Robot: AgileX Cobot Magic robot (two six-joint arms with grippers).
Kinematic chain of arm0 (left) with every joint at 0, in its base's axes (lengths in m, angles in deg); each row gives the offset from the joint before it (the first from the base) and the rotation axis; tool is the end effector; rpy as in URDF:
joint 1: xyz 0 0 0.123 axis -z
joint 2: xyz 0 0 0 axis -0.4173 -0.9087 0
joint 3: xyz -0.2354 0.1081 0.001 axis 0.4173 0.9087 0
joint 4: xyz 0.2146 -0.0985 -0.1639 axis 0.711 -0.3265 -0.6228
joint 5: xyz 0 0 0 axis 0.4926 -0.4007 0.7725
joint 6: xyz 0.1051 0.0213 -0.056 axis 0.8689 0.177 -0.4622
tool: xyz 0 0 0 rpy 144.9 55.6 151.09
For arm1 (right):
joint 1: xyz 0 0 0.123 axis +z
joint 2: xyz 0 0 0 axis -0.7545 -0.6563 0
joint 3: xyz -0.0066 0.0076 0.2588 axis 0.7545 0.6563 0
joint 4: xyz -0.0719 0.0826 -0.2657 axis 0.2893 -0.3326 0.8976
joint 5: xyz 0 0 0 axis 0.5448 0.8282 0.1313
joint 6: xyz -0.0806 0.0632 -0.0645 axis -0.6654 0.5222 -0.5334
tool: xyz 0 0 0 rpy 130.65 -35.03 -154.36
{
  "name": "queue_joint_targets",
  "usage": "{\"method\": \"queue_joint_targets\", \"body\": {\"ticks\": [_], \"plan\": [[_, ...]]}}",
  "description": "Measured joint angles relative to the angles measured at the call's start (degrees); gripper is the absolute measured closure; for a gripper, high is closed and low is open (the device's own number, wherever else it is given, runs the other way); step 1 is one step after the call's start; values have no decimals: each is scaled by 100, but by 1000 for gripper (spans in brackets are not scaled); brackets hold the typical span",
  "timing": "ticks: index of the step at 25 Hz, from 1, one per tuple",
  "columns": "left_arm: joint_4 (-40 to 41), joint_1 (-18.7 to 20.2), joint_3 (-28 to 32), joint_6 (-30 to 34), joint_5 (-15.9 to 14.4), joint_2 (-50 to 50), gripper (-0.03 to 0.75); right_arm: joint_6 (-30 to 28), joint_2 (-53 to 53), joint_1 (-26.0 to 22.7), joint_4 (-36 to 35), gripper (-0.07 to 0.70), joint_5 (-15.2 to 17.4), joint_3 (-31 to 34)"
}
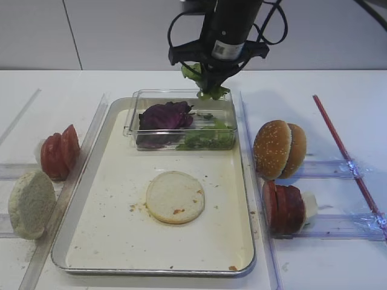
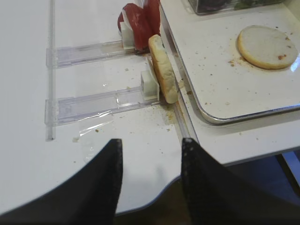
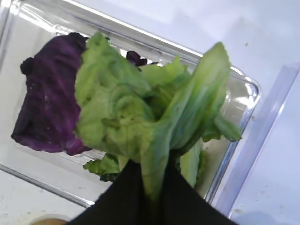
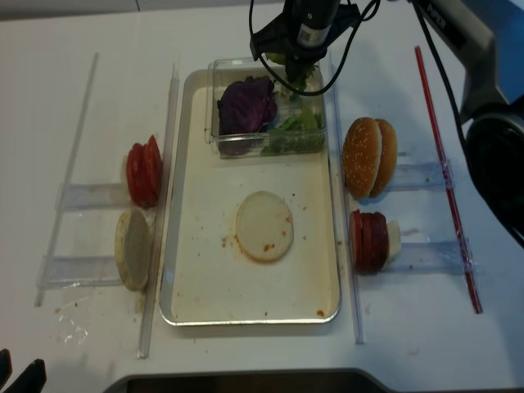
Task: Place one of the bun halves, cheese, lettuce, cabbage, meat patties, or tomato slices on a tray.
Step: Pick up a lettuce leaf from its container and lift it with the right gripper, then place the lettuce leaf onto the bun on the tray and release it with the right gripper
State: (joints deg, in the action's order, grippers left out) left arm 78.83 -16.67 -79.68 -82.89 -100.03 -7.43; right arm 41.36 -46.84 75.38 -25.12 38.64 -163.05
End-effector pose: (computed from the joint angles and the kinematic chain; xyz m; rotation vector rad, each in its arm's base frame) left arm 0.0700 -0.0138 0.2642 0.1408 2.1670 -0.1316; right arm 0.4483 0.2398 0.2131 -0.5432 2.7856 0.3080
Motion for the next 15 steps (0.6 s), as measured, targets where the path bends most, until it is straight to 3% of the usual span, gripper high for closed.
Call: {"method": "queue_joint_targets", "body": {"ticks": [8, 15], "plan": [[0, 0, 0, 0, 0, 0, 431, 59, 715, 40, -94, 554, 34, 10], [0, 0, 0, 0, 0, 0, 431, 88, 1647, 517, -21, 554, 49, 857]]}}
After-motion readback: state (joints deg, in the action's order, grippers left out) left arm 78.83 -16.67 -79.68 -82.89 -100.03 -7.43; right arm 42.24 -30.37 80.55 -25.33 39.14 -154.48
